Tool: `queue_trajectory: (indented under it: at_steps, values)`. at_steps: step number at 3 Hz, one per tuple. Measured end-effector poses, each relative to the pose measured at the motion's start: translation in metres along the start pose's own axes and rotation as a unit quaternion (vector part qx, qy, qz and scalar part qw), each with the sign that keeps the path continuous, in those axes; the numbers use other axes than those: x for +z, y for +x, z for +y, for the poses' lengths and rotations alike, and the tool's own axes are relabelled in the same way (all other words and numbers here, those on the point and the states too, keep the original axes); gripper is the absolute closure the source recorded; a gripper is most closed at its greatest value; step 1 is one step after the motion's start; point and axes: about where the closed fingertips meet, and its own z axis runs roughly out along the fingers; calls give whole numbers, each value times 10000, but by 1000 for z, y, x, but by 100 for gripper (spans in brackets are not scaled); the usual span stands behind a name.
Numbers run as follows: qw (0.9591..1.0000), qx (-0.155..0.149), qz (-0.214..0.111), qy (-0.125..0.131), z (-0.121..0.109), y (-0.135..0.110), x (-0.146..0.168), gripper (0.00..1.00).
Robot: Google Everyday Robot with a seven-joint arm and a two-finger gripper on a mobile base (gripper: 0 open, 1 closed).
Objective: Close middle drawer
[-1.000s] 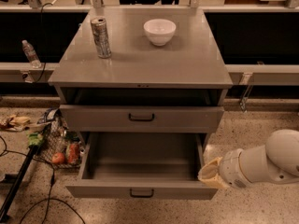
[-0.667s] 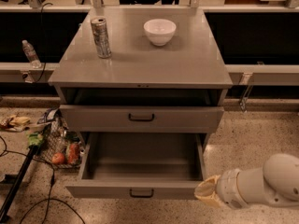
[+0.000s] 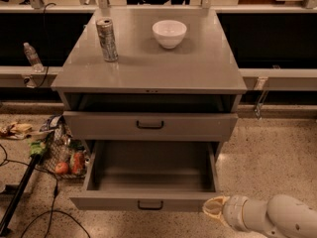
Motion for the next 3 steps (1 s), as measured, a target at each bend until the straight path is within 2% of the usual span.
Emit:
queue_trajectory:
  at_steps: [1,2,3]
  values:
    - [9995,-289,-30,101,-8,24,35,100]
    - [9985,-537,84,-104,-6,45,68,100]
    - [9976,-682,130,6,-11,57,92,100]
